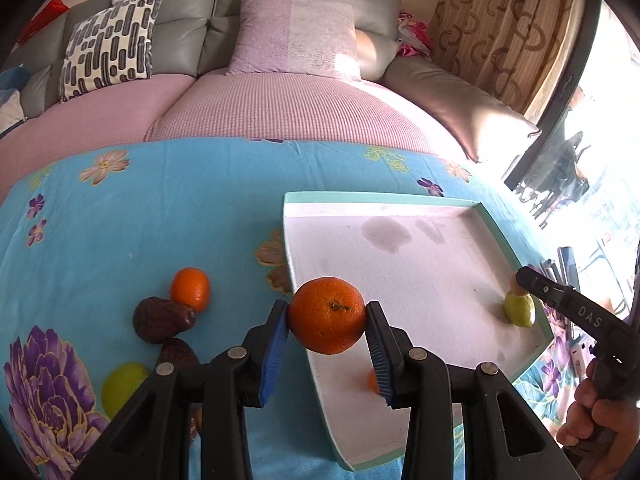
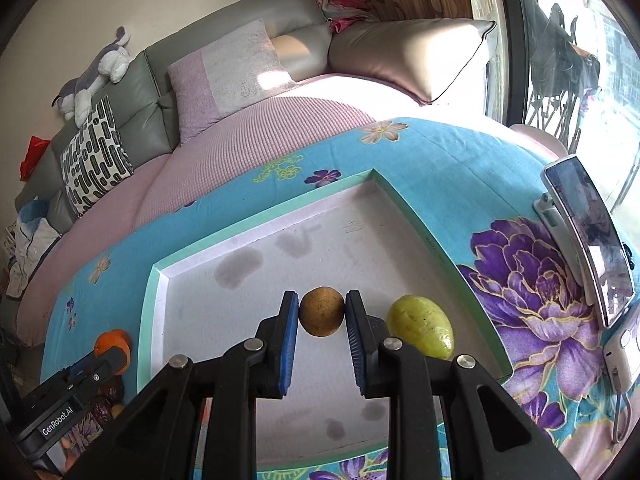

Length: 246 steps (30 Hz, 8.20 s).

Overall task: Organize fruits
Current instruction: 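Carry the orange with the left gripper into the tray while the right gripper carries the kiwi there, then open the left gripper releasing the orange while the right gripper releases the kiwi in the tray, then move both grippers back from the tray toward the fruit pile, then grasp the small brown kiwi with the right gripper while the left gripper grasps a green mango, then carry the kiwi with the right gripper into the tray while the left gripper carries the mango there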

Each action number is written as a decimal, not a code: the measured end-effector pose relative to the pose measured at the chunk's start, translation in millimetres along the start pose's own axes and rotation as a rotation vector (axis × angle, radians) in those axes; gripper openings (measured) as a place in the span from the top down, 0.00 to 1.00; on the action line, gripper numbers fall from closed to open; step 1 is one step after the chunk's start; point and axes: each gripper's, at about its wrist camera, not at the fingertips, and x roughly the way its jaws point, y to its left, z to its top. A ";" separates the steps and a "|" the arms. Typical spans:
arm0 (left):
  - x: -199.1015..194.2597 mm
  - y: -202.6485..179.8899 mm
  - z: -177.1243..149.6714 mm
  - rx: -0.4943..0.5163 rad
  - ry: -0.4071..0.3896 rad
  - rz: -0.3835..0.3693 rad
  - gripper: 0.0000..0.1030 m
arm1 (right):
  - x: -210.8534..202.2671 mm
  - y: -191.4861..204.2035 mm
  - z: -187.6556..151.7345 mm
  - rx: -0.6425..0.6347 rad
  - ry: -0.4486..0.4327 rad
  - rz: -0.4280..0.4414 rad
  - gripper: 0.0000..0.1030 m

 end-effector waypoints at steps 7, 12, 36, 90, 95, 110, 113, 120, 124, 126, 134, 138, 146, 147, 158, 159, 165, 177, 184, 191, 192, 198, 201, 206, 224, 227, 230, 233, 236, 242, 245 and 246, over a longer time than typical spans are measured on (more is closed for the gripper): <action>11.6 -26.7 -7.5 0.069 0.031 -0.002 0.60 | -2.0 -10.5 1.8 0.017 0.004 0.012 0.76; 22.5 -33.8 -10.7 0.092 0.055 0.019 0.60 | 3.0 -9.0 0.2 0.003 0.025 0.016 0.76; 49.6 -31.6 -20.0 0.095 0.110 0.051 0.60 | 43.9 -6.1 -14.9 -0.039 0.159 -0.018 0.76; 10.0 23.4 -2.1 -0.025 0.021 0.188 0.22 | 29.8 8.9 -10.8 -0.102 0.124 -0.052 0.39; 13.9 31.9 -3.4 -0.043 0.030 0.237 0.18 | 29.9 9.8 -11.6 -0.110 0.112 -0.049 0.23; 7.5 43.2 -5.9 -0.057 -0.002 0.296 0.00 | 23.6 16.7 -11.5 -0.147 0.026 -0.052 0.12; 4.6 43.9 -5.7 -0.057 -0.011 0.297 0.00 | 17.3 18.1 -10.3 -0.147 -0.025 -0.045 0.12; -5.5 52.8 -7.0 -0.067 -0.026 0.306 0.00 | 16.4 25.0 -10.0 -0.162 -0.045 -0.033 0.12; -12.1 64.1 -9.2 -0.083 -0.028 0.324 0.00 | 20.7 35.1 -13.1 -0.194 -0.014 -0.019 0.12; -16.8 72.2 -10.2 -0.101 -0.035 0.332 0.00 | 23.1 42.8 -16.0 -0.216 -0.004 -0.017 0.12; -42.0 108.9 -16.0 -0.166 -0.075 0.390 0.00 | 24.4 80.4 -24.7 -0.284 0.012 0.076 0.12; -56.4 127.6 -19.3 -0.199 -0.102 0.418 0.00 | 22.9 102.7 -30.2 -0.330 -0.003 0.125 0.12; -84.1 154.5 -24.9 -0.262 -0.169 0.422 0.00 | 16.9 146.3 -45.5 -0.421 -0.030 0.212 0.12; -86.3 156.5 -25.6 -0.268 -0.172 0.417 0.00 | 16.2 151.1 -47.4 -0.425 -0.033 0.224 0.12; -84.7 174.4 -42.4 -0.325 -0.115 0.368 0.01 | 28.2 192.5 -77.2 -0.493 0.076 0.304 0.44; -83.8 175.8 -43.7 -0.334 -0.108 0.360 0.01 | 29.6 196.1 -82.1 -0.505 0.098 0.305 0.45; -78.5 175.5 -52.8 -0.340 -0.075 0.323 0.07 | 33.9 206.0 -108.9 -0.584 0.199 0.301 0.54; -62.5 167.2 -52.8 -0.335 -0.034 0.258 0.10 | 41.2 217.8 -129.0 -0.641 0.276 0.337 0.63; -57.9 167.0 -52.5 -0.341 -0.021 0.255 0.10 | 47.2 220.3 -131.4 -0.634 0.286 0.341 0.68; -52.5 167.3 -53.5 -0.346 -0.010 0.242 0.10 | 50.3 220.6 -127.6 -0.610 0.283 0.358 0.76; -50.9 166.9 -53.8 -0.347 -0.006 0.237 0.10 | 49.4 219.2 -125.8 -0.605 0.275 0.352 0.76; -41.7 160.6 -52.3 -0.340 0.009 0.201 0.20 | 41.7 206.2 -111.8 -0.562 0.229 0.334 0.76; -36.7 154.6 -51.4 -0.327 0.019 0.181 0.20 | 39.3 202.2 -108.3 -0.555 0.222 0.329 0.76; -26.1 146.8 -51.4 -0.310 0.045 0.153 0.32 | 34.5 196.8 -103.1 -0.545 0.205 0.327 0.76; -23.6 138.2 -48.6 -0.288 0.034 0.156 0.53 | 28.7 188.1 -95.5 -0.517 0.181 0.332 0.76; -33.5 138.4 -46.0 -0.288 0.005 0.158 0.53 | 24.5 185.0 -92.7 -0.507 0.170 0.333 0.76; -44.2 134.1 -41.5 -0.272 -0.026 0.174 0.53 | 19.4 180.4 -87.9 -0.490 0.155 0.330 0.76; -53.7 125.7 -36.7 -0.251 -0.054 0.168 0.53 | 14.7 173.4 -81.2 -0.470 0.135 0.327 0.76; -57.9 114.0 -33.4 -0.221 -0.069 0.157 0.53 | 12.1 160.4 -71.8 -0.441 0.119 0.298 0.76; -55.5 84.1 -29.2 -0.148 -0.066 0.117 0.53 | 11.5 121.1 -49.1 -0.352 0.090 0.191 0.76; -51.5 65.7 -28.3 -0.106 -0.057 0.090 0.53 | 8.8 99.6 -38.2 -0.304 0.071 0.146 0.76; -49.6 58.9 -28.5 -0.090 -0.052 0.081 0.53 | 7.6 93.0 -35.1 -0.290 0.063 0.126 0.76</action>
